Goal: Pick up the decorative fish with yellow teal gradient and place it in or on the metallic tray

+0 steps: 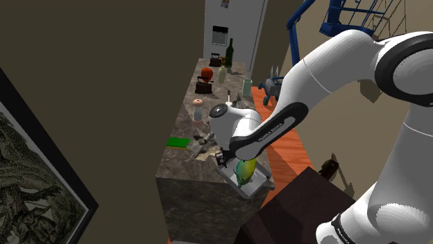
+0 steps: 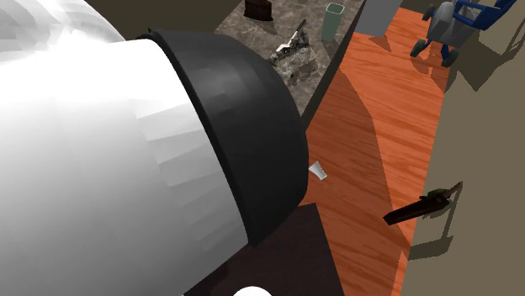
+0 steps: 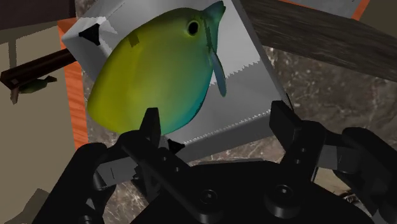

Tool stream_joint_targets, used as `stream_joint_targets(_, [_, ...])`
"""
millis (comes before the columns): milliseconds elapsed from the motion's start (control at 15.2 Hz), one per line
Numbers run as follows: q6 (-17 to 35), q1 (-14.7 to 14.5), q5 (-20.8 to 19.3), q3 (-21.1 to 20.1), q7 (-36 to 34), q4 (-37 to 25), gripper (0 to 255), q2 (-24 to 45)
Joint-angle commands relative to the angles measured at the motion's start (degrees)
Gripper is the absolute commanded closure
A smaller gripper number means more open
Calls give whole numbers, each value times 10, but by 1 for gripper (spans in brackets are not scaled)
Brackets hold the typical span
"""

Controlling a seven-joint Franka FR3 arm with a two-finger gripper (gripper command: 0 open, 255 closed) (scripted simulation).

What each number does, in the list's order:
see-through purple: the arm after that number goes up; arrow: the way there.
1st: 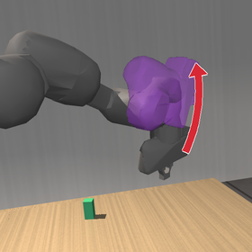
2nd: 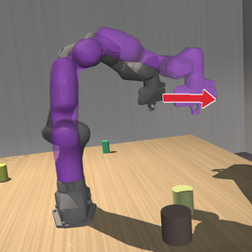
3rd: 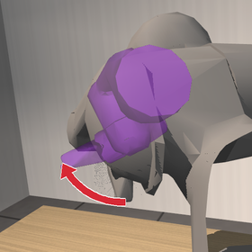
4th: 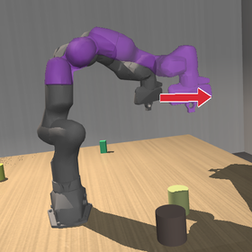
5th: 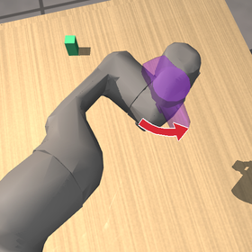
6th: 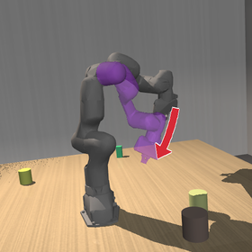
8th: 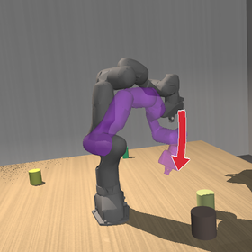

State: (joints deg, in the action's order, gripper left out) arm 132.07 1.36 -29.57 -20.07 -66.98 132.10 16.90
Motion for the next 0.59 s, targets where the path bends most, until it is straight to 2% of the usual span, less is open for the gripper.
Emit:
stream_joint_targets(0, [0, 0, 0, 0, 0, 0, 0, 0])
stream_joint_targets(66, [0, 0, 0, 0, 0, 0, 0, 0])
stream_joint_targets(330, [-61, -2, 48, -23, 30, -22, 0, -47])
stream_joint_targets(528, [-61, -2, 48, -22, 30, -22, 0, -47])
